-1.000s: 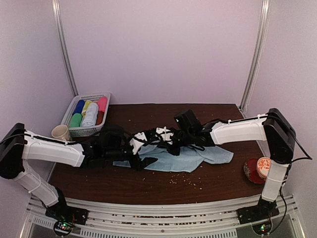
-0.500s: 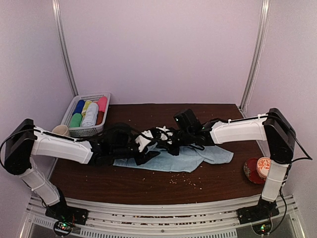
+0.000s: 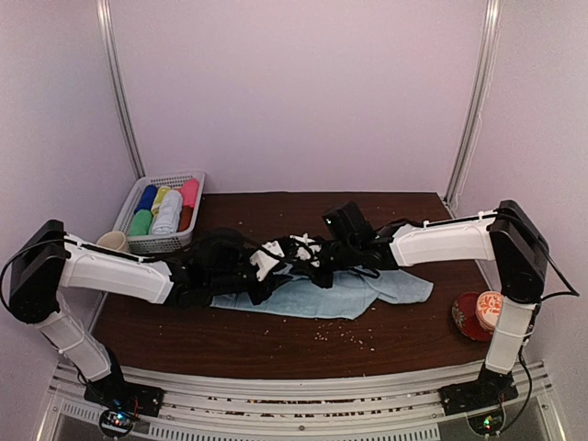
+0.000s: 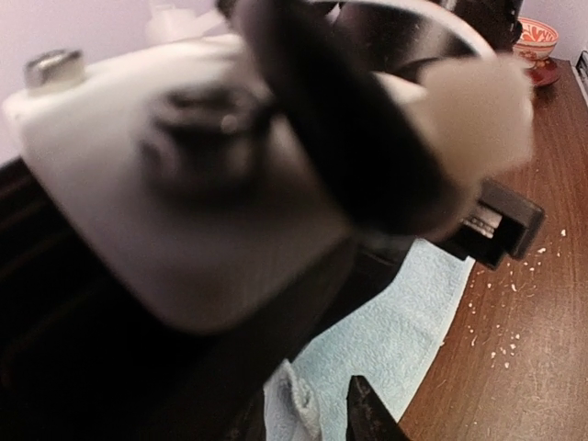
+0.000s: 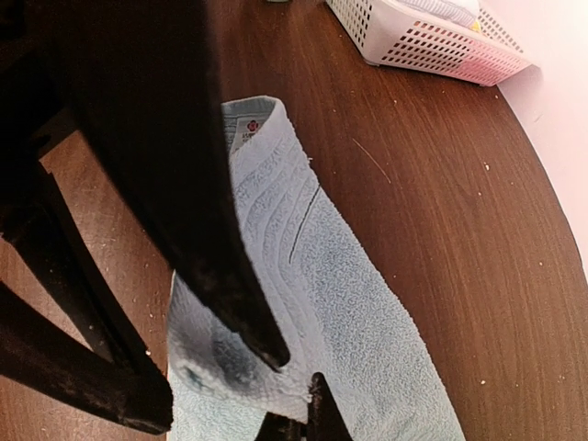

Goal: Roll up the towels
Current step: Pick up the towel from the center of the board.

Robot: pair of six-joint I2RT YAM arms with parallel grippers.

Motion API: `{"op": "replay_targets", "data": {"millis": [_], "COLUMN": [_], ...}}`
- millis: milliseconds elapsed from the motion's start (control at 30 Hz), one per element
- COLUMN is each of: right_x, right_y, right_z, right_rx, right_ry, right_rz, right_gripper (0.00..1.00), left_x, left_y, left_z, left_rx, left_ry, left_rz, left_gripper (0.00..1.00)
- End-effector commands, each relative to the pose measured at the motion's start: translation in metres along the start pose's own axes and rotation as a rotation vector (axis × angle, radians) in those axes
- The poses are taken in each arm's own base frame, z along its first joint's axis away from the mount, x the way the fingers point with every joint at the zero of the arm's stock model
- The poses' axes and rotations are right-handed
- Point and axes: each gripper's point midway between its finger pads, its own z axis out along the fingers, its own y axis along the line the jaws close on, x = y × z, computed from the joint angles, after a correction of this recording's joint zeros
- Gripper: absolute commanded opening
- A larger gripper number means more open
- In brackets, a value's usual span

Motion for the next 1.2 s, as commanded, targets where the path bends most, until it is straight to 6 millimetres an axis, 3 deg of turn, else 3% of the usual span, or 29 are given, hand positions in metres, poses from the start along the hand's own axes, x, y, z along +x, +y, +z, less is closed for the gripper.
{"op": "replay_targets", "data": {"millis": [0,267,533,733,867,1000,1167], "right_x": [-0.008,-0.006,-0.004,-0.006,-0.005,-0.003,0.018], "right_y": [-0.005,-0.005,-0.005,-0.006,-0.009,-0.022,-0.064], "right_z": [-0.002,0.0,0.001,0.0,-0.001,-0.015,-0.066], "right_rx": [0.0,-0.002,0.001,0.004,0.02,0.025,0.071], "right_ry": [-0.017,-0.011,-0.004,-0.007,0.001,0.008,0.012], "right_rz": [0.016,0.014,0.011,0.012,0.011,0.027,0.094], "right_gripper": [0.0,0.0,0.0,0.0,0.0,0.33,0.7], "left_x": [-0.005,-0.014,-0.019,-0.016,-0.014,-0.015,-0.017], "left_y": [0.008,0.008,0.009,0.008,0.01,0.024,0.048], "left_z": [0.006,0.01,0.009,0.01,0.01,0.004,-0.01], "left_rx": [-0.035,-0.025,-0.019,-0.019,-0.025,-0.1,-0.218], "left_ry": [-0.011,-0.028,-0.039,-0.019,-0.005,0.021,0.062], "left_rz": [0.013,0.013,0.007,0.011,0.009,-0.027,-0.091], "left_gripper": [0.27,0.14,0.2,0.0,0.0,0.0,0.0]}}
